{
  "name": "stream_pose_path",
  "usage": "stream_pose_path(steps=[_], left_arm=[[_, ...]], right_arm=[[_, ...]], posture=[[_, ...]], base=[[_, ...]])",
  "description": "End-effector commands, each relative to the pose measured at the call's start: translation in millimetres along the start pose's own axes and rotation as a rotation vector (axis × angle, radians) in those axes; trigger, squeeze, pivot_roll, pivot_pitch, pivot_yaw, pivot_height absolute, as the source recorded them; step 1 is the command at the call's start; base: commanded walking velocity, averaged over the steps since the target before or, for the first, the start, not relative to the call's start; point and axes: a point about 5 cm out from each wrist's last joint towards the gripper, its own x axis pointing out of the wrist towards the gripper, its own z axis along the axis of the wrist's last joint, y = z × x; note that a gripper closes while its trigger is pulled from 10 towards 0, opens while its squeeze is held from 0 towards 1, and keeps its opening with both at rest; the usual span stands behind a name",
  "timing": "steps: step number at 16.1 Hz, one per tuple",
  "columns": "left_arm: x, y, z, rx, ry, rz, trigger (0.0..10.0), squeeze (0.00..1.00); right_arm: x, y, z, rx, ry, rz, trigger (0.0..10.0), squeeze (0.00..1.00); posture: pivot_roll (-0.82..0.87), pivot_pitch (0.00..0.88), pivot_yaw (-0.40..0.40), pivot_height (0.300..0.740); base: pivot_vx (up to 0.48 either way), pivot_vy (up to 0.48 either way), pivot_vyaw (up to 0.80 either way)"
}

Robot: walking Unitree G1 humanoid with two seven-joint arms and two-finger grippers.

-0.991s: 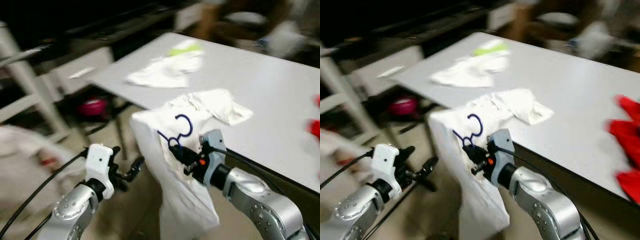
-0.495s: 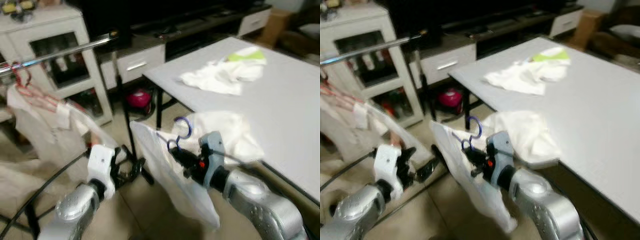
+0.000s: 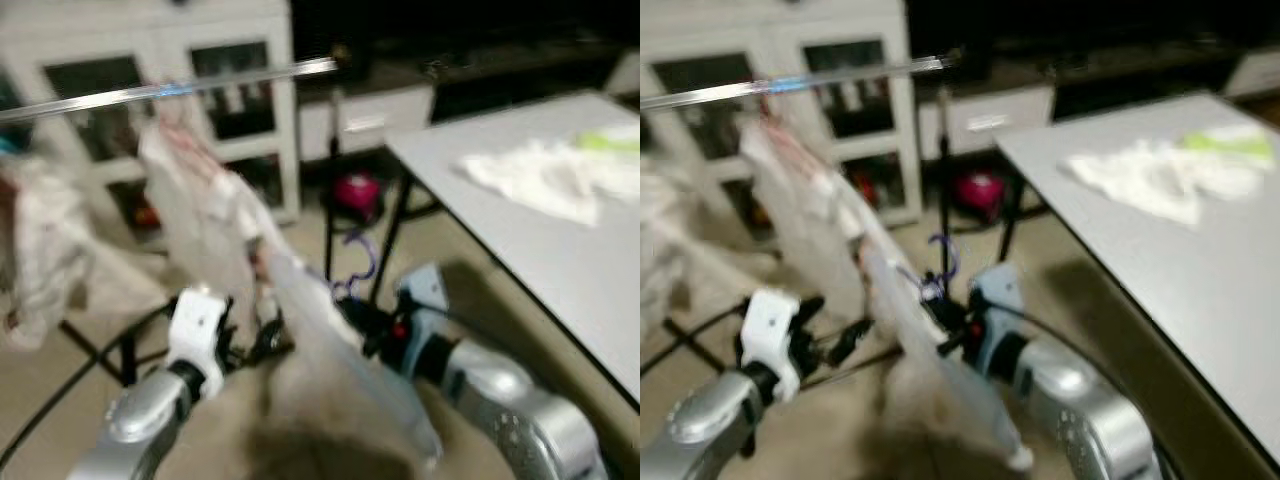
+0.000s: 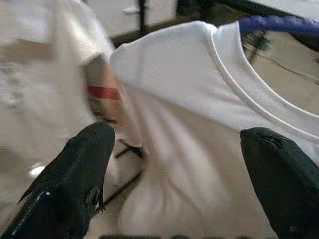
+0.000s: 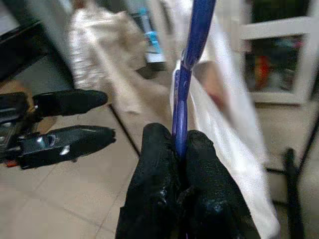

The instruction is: Hang hanger

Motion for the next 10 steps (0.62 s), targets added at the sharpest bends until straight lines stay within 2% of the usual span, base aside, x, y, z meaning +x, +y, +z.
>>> stream_pose_path(steps=[1, 2, 4, 5, 8, 10], left_arm=[[1.3, -4.1, 3.2, 0.001, -0.017, -0.011, 10.0, 1.0], [1.8, -4.2, 3.6, 0.001, -0.018, -0.01, 10.0, 1.0], [2.5, -1.3, 4.2, 0.009, -0.021, -0.005, 10.0, 1.0], [2.7, -0.3, 4.2, 0.012, -0.02, -0.002, 10.0, 1.0], [-0.3, 16.0, 3.4, 0.06, -0.006, 0.056, 10.0, 1.0], [-1.3, 23.8, 7.6, 0.071, -0.02, 0.089, 10.0, 1.0]], right_arm=[[-2.9, -4.2, 8.3, -0.033, -0.03, -0.009, 10.0, 0.0], [-3.0, -6.0, 8.7, -0.04, -0.028, -0.015, 10.0, 0.0], [-3.7, -23.2, 12.1, -0.117, -0.025, -0.103, 10.0, 0.0], [-3.8, -26.3, 12.9, -0.126, -0.025, -0.115, 10.0, 0.0], [-2.9, -33.8, 19.8, -0.178, -0.025, -0.073, 10.0, 0.0], [2.7, -35.4, 27.9, -0.156, -0.031, -0.034, 10.0, 0.0]], posture=[[-0.01, 0.0, 0.028, 0.74], [-0.01, 0.0, 0.028, 0.74], [-0.01, 0.0, 0.028, 0.74], [-0.01, 0.0, 0.027, 0.74], [-0.02, 0.0, 0.026, 0.74], [-0.02, 0.0, 0.022, 0.74]], base=[[0.0, 0.0, 0.8], [0.0, 0.0, 0.8], [0.0, 0.0, 0.8], [0.0, 0.0, 0.8], [0.0, 0.0, 0.8], [0.0, 0.0, 0.0]])
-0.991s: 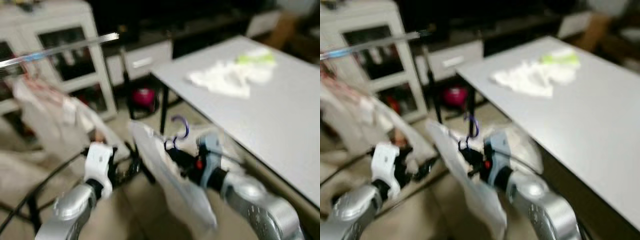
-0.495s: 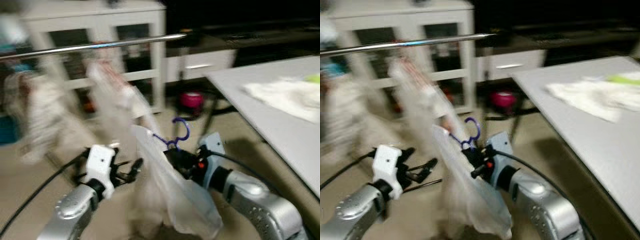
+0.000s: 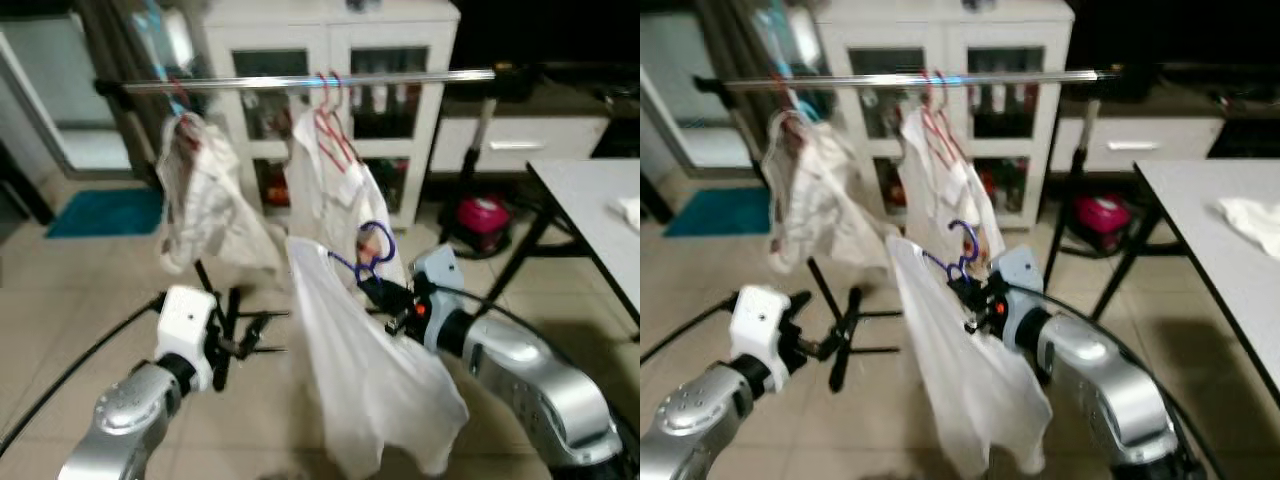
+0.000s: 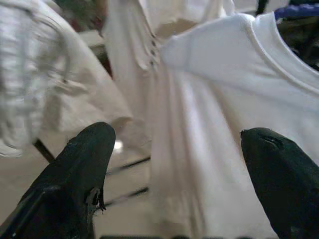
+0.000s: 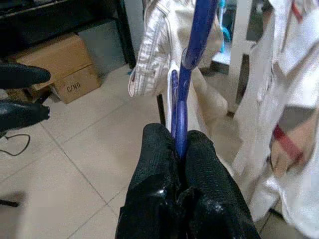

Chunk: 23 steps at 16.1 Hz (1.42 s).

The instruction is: Hang hanger

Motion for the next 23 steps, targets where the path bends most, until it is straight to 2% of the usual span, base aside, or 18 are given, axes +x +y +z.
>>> stream_pose_path(steps=[1, 5, 7, 8, 9, 10, 11, 12, 13, 16, 17, 19, 20, 21, 22, 23], left_arm=[[-1.4, 6.4, -0.6, 0.014, 0.004, 0.031, 10.0, 1.0], [-1.1, 0.6, -0.8, 0.007, -0.021, 0.015, 10.0, 1.0], [2.3, 2.7, 3.3, 0.002, -0.041, 0.034, 10.0, 1.0], [7.1, 4.6, 8.0, 0.003, -0.068, 0.054, 10.0, 0.64], [11.9, 2.3, 13.0, -0.009, -0.095, 0.045, 10.0, 0.58], [17.7, -8.0, 18.0, -0.069, -0.12, -0.018, 10.0, 0.58], [21.2, -15.5, 21.1, -0.116, -0.138, -0.066, 10.0, 0.58], [24.5, -25.2, 25.9, -0.168, -0.168, -0.148, 10.0, 0.71], [27.3, -31.9, 30.0, -0.187, -0.181, -0.208, 10.0, 1.0], [36.2, -33.2, 38.8, -0.215, -0.206, -0.229, 10.0, 1.0], [41.0, -32.4, 43.6, -0.2, -0.222, -0.241, 10.0, 0.0], [49.0, -27.1, 45.7, -0.148, -0.214, -0.203, 10.0, 0.0], [52.3, -24.6, 46.8, -0.117, -0.215, -0.176, 7.9, 0.0], [54.2, -23.5, 47.9, -0.079, -0.219, -0.16, 4.6, 0.0], [56.8, -22.4, 49.4, -0.034, -0.227, -0.143, 2.6, 0.0], [58.2, -22.7, 50.1, -0.028, -0.232, -0.143, 0.0, 0.0]], right_arm=[[3.4, 2.8, 11.5, 0.005, -0.045, 0.038, 10.0, 0.0], [5.7, 0.5, 29.2, 0.047, -0.149, 0.079, 10.0, 0.0], [3.6, 4.0, 32.0, 0.062, -0.182, 0.117, 10.0, 0.0], [4.0, 6.3, 34.2, 0.084, -0.203, 0.123, 10.0, 0.0], [5.6, 7.3, 36.7, 0.098, -0.217, 0.122, 10.0, 0.0], [8.8, 8.6, 40.4, 0.117, -0.232, 0.116, 10.0, 0.0], [11.6, 9.2, 43.1, 0.128, -0.24, 0.112, 10.0, 0.0], [15.9, 10.3, 45.7, 0.138, -0.243, 0.108, 10.0, 0.0], [20.1, 13.8, 48.4, 0.127, -0.241, 0.117, 10.0, 0.0], [27.9, 22.1, 53.2, 0.074, -0.232, 0.142, 10.0, 0.0], [29.5, 27.6, 55.9, 0.063, -0.236, 0.172, 10.0, 0.0], [30.2, 34.0, 58.0, 0.052, -0.238, 0.214, 10.0, 0.0], [30.1, 35.4, 58.5, 0.05, -0.24, 0.225, 10.0, 0.0], [29.7, 36.0, 58.7, 0.051, -0.243, 0.229, 10.0, 0.0], [29.0, 36.5, 59.1, 0.056, -0.249, 0.234, 10.0, 0.0], [28.2, 36.4, 59.7, 0.062, -0.255, 0.237, 10.0, 0.0]], posture=[[-0.01, 0.0, 0.018, 0.74], [-0.01, 0.0, 0.008, 0.74], [-0.01, 0.0, 0.011, 0.74], [-0.01, 0.0, 0.013, 0.74], [-0.01, 0.0, 0.014, 0.74], [-0.01, 0.0, 0.015, 0.74], [-0.02, 0.0, 0.017, 0.74], [-0.02, 0.0, 0.017, 0.74], [-0.02, 0.0, 0.017, 0.74], [-0.02, 0.0, 0.017, 0.74], [-0.02, 0.0, 0.013, 0.74], [-0.02, 0.0, 0.013, 0.74], [-0.03, 0.0, 0.012, 0.74], [-0.03, 0.0, 0.015, 0.74], [-0.03, 0.0, 0.015, 0.74], [-0.03, 0.0, 0.015, 0.74]], base=[[0.0, 0.0, 0.0], [0.0, 0.0, 0.0], [0.0, 0.0, 0.0], [0.0, 0.0, 0.0], [0.0, 0.0, 0.0], [0.0, 0.0, 0.0], [0.0, 0.0, 0.0], [0.0, 0.0, 0.0], [0.0, 0.0, 0.0], [0.0, 0.0, 0.0], [0.0, 0.0, 0.0], [0.0, 0.0, 0.0], [0.0, 0.0, 0.0], [0.0, 0.0, 0.0], [0.0, 0.0, 0.0], [0.0, 0.0, 0.0]])
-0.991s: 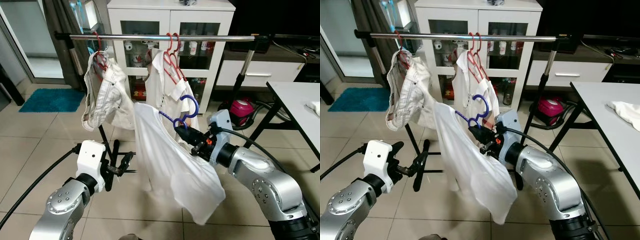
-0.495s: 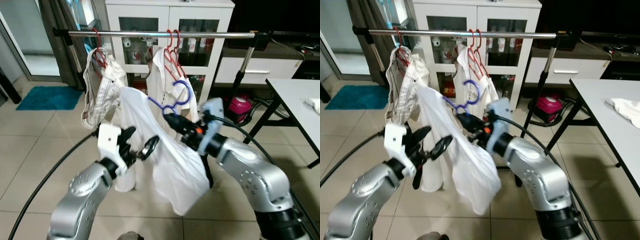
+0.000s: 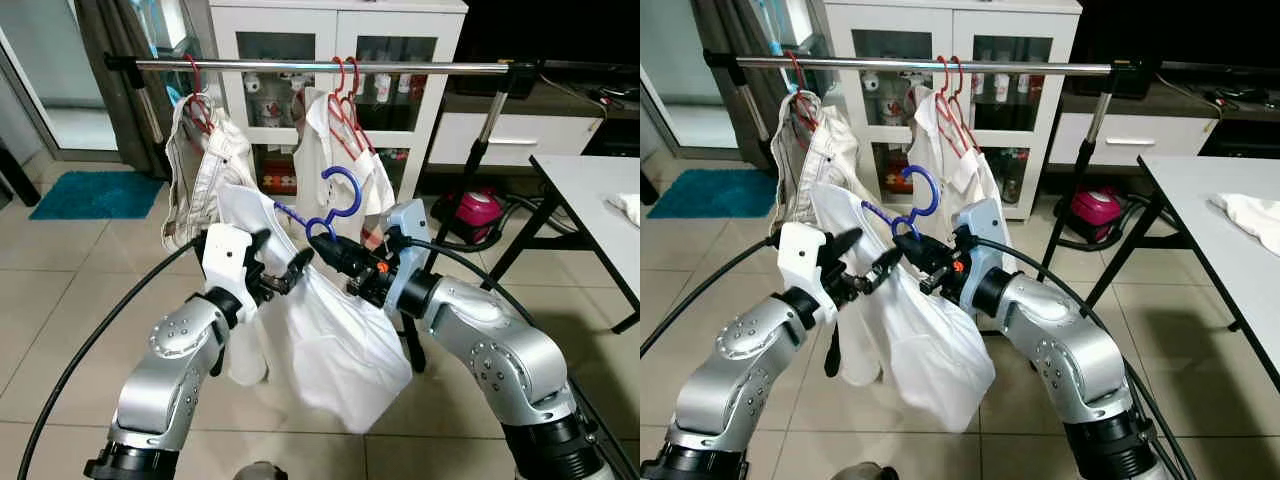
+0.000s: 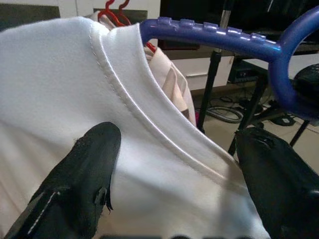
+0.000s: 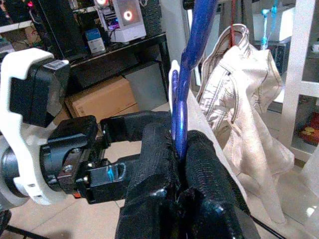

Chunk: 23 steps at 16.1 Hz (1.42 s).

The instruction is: Hang hanger

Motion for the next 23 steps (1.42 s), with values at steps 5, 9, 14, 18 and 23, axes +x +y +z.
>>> stream_pose_path(steps=[5, 9, 14, 18, 23], left_arm=[[6.1, -3.5, 2.3, 0.029, -0.02, -0.02, 0.0, 0.0], [6.0, 1.3, 1.1, 0.028, -0.023, 0.0, 0.0, 0.0], [6.4, 0.2, 0.8, 0.025, -0.036, -0.004, 0.0, 0.0], [3.8, -1.8, -2.4, -0.001, -0.033, -0.013, 0.0, 0.0], [-7.9, -4.6, -4.0, -0.029, -0.022, 0.009, 0.0, 0.0]], right_arm=[[-1.6, 7.1, 15.4, -0.005, -0.071, 0.055, 10.0, 0.0], [-3.2, 8.1, 15.0, 0.012, -0.08, 0.063, 10.0, 0.0], [-5.8, 8.0, 11.7, 0.02, -0.076, 0.059, 10.0, 0.0], [-8.7, 8.3, 6.5, 0.026, -0.06, 0.048, 10.0, 0.0], [-8.8, -6.6, 3.1, 0.027, -0.039, -0.076, 10.0, 0.0]], posture=[[-0.03, 0.0, 0.019, 0.74], [-0.03, 0.0, 0.021, 0.74], [-0.03, 0.0, 0.024, 0.74], [-0.04, 0.0, 0.023, 0.74], [-0.03, 0.0, 0.02, 0.74]], base=[[0.0, 0.0, 0.0], [0.0, 0.0, 0.0], [0.0, 0.0, 0.0], [0.0, 0.0, 0.0], [0.0, 0.0, 0.0]])
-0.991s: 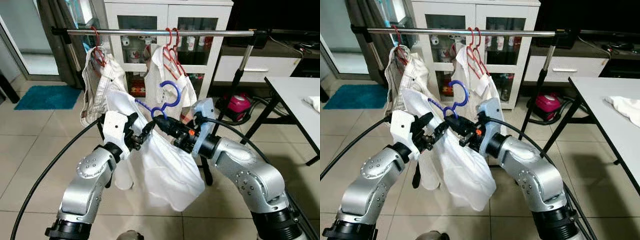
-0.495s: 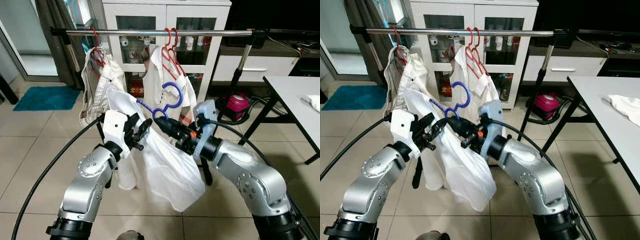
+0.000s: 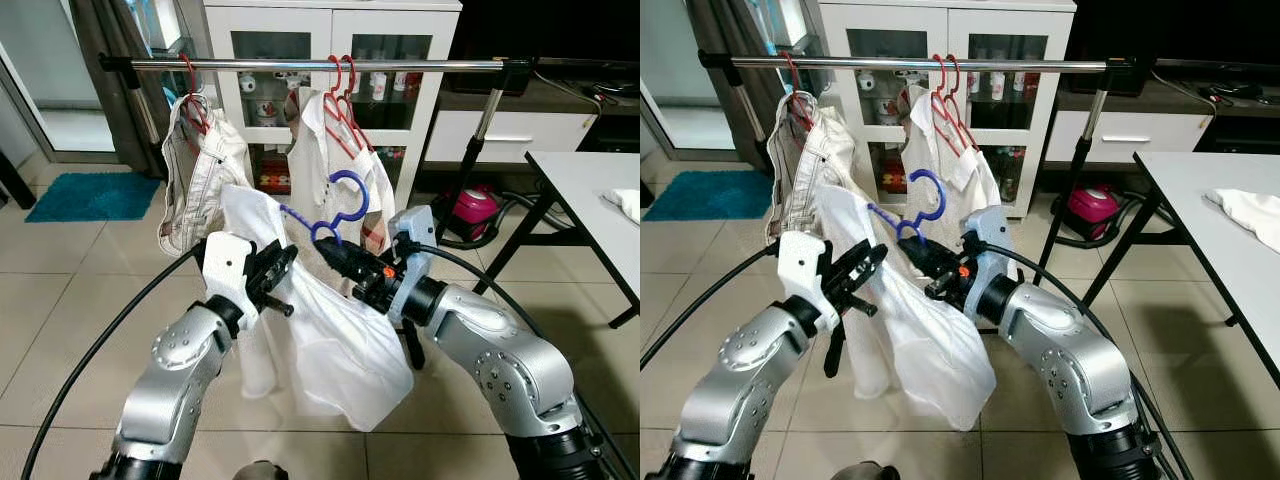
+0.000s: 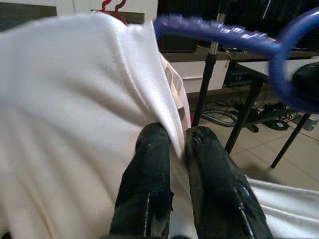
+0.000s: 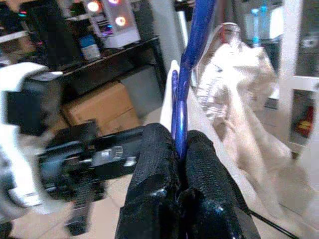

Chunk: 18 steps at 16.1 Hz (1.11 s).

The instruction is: Hang hanger

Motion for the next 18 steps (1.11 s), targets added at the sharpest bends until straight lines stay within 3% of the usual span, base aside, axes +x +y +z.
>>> stream_pose_path(steps=[1, 6, 7, 9, 10, 11, 12, 13, 15, 18], left_arm=[[-3.5, 0.1, 3.7, -0.004, -0.003, 0.012, 0.0, 0.0], [-6.9, -13.5, 20.6, 0.004, -0.03, -0.053, 0.0, 0.0], [-5.9, -18.1, 21.0, -0.012, -0.023, -0.08, 0.0, 0.0], [-3.3, -11.3, 14.5, 0.01, 0.015, -0.013, 0.0, 0.0], [-1.5, -1.7, 11.9, 0.022, 0.021, 0.049, 9.5, 0.0], [-0.5, 1.5, 12.6, 0.022, 0.01, 0.052, 10.0, 0.0], [2.2, 8.1, 16.1, 0.064, -0.013, 0.067, 10.0, 0.89], [5.6, 11.6, 21.0, 0.132, -0.034, 0.077, 10.0, 1.0], [10.6, 9.3, 30.3, 0.378, -0.079, 0.098, 10.0, 1.0], [12.3, -3.1, 35.7, 0.403, -0.166, 0.118, 10.0, 1.0]], right_arm=[[-0.8, -9.6, 8.9, -0.009, -0.033, -0.071, 10.0, 0.0], [-2.0, -38.4, 12.9, -0.01, -0.058, -0.322, 10.0, 0.0], [-1.0, -40.3, 15.0, -0.006, -0.069, -0.342, 10.0, 0.0], [2.5, -34.7, 18.1, 0.026, -0.081, -0.291, 10.0, 0.0], [3.7, -26.9, 19.1, 0.028, -0.073, -0.208, 10.0, 0.0], [4.0, -23.1, 18.9, 0.044, -0.069, -0.167, 10.0, 0.0], [3.6, -14.2, 19.2, 0.093, -0.075, -0.074, 10.0, 0.0], [2.0, -8.9, 19.3, 0.109, -0.081, -0.02, 10.0, 0.0], [1.0, -4.8, 17.8, 0.14, -0.088, 0.016, 10.0, 0.0], [0.7, 0.2, 17.5, 0.154, -0.091, 0.061, 10.0, 0.0]], posture=[[-0.03, 0.0, 0.02, 0.74], [-0.03, 0.0, 0.02, 0.74], [-0.03, 0.0, 0.02, 0.74], [-0.03, 0.0, 0.019, 0.74], [-0.03, 0.0, 0.019, 0.74], [-0.03, 0.0, 0.019, 0.74], [-0.03, 0.0, 0.02, 0.74], [-0.03, 0.0, 0.02, 0.74], [-0.04, 0.0, 0.03, 0.74], [-0.05, 0.0, 0.03, 0.74]], base=[[0.0, 0.0, 0.0], [0.0, 0.0, 0.0], [0.0, 0.0, 0.0], [0.0, 0.0, 0.0], [0.0, 0.0, 0.0], [0.0, 0.0, 0.0], [0.0, 0.0, 0.0], [0.0, 0.0, 0.0], [0.0, 0.0, 0.0], [0.0, 0.0, 0.0]])
